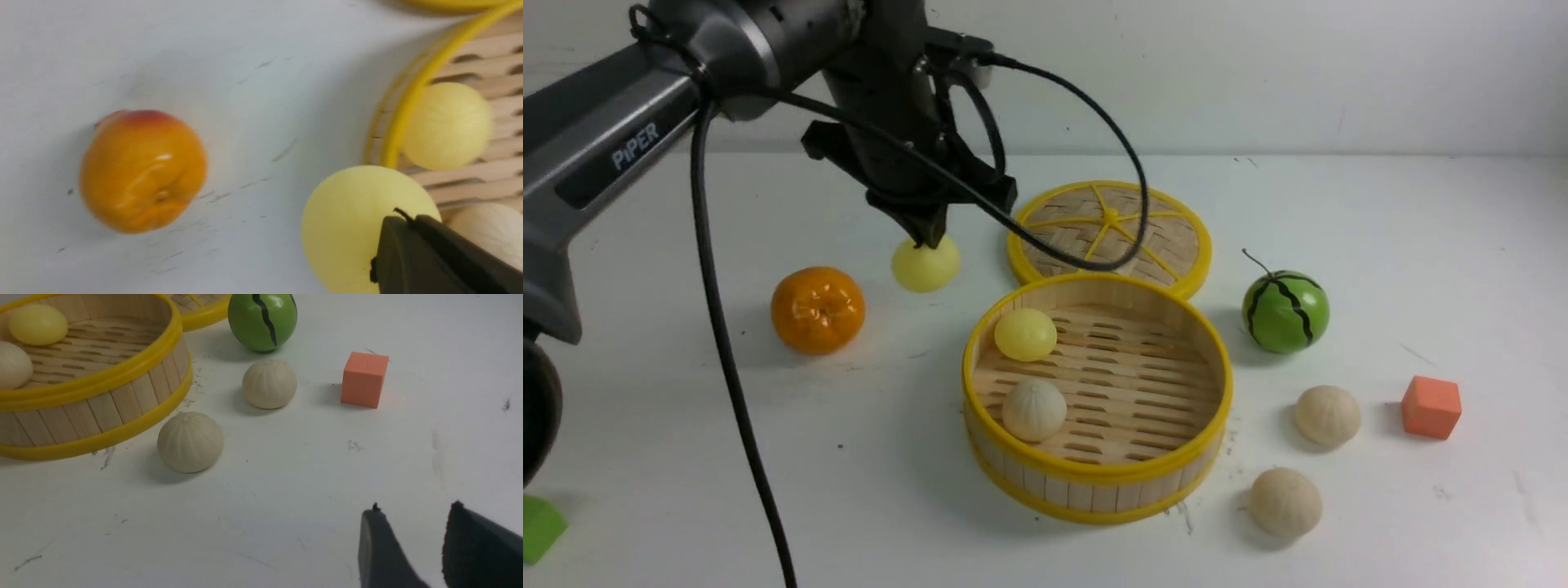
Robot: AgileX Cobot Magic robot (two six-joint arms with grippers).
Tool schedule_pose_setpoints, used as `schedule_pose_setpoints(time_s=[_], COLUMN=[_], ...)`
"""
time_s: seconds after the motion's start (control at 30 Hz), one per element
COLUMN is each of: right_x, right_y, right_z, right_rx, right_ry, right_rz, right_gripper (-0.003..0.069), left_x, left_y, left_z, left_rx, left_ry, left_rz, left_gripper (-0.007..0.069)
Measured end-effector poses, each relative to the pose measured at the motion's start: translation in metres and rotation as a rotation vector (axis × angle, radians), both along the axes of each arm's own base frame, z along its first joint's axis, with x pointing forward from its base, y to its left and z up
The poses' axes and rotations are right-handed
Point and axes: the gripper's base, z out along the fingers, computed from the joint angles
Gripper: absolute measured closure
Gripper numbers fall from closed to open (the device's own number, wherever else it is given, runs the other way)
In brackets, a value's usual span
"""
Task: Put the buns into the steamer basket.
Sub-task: Use the left arm to put the steamed stuffed bun into the steamer
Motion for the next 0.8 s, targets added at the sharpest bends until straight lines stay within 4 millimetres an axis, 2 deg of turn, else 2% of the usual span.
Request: schedule_pose_setpoints(time_s=[0.07, 0.1, 0.17, 0.23, 0.27, 0.43, 0.6, 0.73, 0.8], right_x=[0.000, 0.000, 0.000, 0.000, 0.000, 0.000, 0.000, 0.000, 0.000], right_y=[0.000, 0.000, 0.000, 0.000, 0.000, 0.000, 0.000, 0.000, 0.000], right_z=[0.000, 0.000, 0.000, 0.000, 0.000, 0.000, 0.000, 0.000, 0.000], right_rx=[0.000, 0.000, 0.000, 0.000, 0.000, 0.000, 0.000, 0.000, 0.000], right_ry=[0.000, 0.000, 0.000, 0.000, 0.000, 0.000, -0.001, -0.001, -0.001], right_rz=[0.000, 0.000, 0.000, 0.000, 0.000, 0.000, 0.000, 0.000, 0.000], right_gripper=[0.0418, 0.0418, 0.0418, 0.0418, 0.0418, 0.0418, 0.0418, 0.0418, 0.0418], left_x=[-0.008, -0.016, -0.018, -0.018, -0.017, 0.005, 0.019, 0.023, 0.023], left_y=[-0.017, -0.041, -0.054, -0.074, -0.076, -0.087, -0.091, -0.095, -0.095], left_z=[-0.002, -0.008, -0.012, -0.027, -0.029, -0.067, -0.087, -0.099, -0.102], left_rx=[-0.003, -0.008, -0.017, -0.020, -0.020, 0.009, -0.006, -0.009, -0.012], left_ry=[0.000, -0.012, -0.028, -0.052, -0.057, -0.120, -0.172, -0.174, -0.166], left_rz=[-0.048, -0.117, -0.147, -0.190, -0.194, -0.213, -0.216, -0.218, -0.212], left_gripper=[0.0638, 0.0638, 0.0638, 0.0638, 0.0638, 0.0638, 0.0620, 0.0525, 0.0438])
